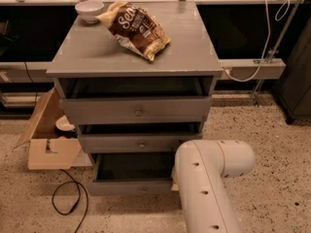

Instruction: Open bottom drawer

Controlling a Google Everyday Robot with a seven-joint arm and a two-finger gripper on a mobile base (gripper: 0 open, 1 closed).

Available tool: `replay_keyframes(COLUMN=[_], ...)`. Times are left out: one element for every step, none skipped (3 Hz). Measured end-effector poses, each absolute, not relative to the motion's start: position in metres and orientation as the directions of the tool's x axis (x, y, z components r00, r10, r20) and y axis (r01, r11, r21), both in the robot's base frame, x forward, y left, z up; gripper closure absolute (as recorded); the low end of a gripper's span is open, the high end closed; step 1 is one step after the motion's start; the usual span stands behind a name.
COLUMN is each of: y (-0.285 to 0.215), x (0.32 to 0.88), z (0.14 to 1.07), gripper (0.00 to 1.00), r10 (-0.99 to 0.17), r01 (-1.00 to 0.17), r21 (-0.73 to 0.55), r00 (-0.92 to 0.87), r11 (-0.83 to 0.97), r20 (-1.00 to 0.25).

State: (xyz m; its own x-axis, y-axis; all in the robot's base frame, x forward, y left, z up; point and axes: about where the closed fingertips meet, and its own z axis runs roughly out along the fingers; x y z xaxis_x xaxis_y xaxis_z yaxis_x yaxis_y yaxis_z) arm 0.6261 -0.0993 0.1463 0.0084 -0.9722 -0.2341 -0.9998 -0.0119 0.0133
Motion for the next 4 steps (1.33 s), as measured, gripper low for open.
replay_keyframes(y=[-0.0993,-0.0993,-0.0993,-0.0992], x=[0.6261,0.6261,0.6260,0.6257], z=[0.1463,0.1463,0.1462,0.1460], gripper=[0.84,0.60,0.37,0.06], r10=[-0.972,-0.972,-0.972,-0.972], r01=[-1.000,-1.000,-1.000,-1.000], r21=[0.013,0.013,0.013,0.014], r00=[0.008,0.008,0.008,0.009], r11=[-0.012,-0.012,-0.012,-0.012], r20=[-0.234,-0.234,-0.234,-0.234])
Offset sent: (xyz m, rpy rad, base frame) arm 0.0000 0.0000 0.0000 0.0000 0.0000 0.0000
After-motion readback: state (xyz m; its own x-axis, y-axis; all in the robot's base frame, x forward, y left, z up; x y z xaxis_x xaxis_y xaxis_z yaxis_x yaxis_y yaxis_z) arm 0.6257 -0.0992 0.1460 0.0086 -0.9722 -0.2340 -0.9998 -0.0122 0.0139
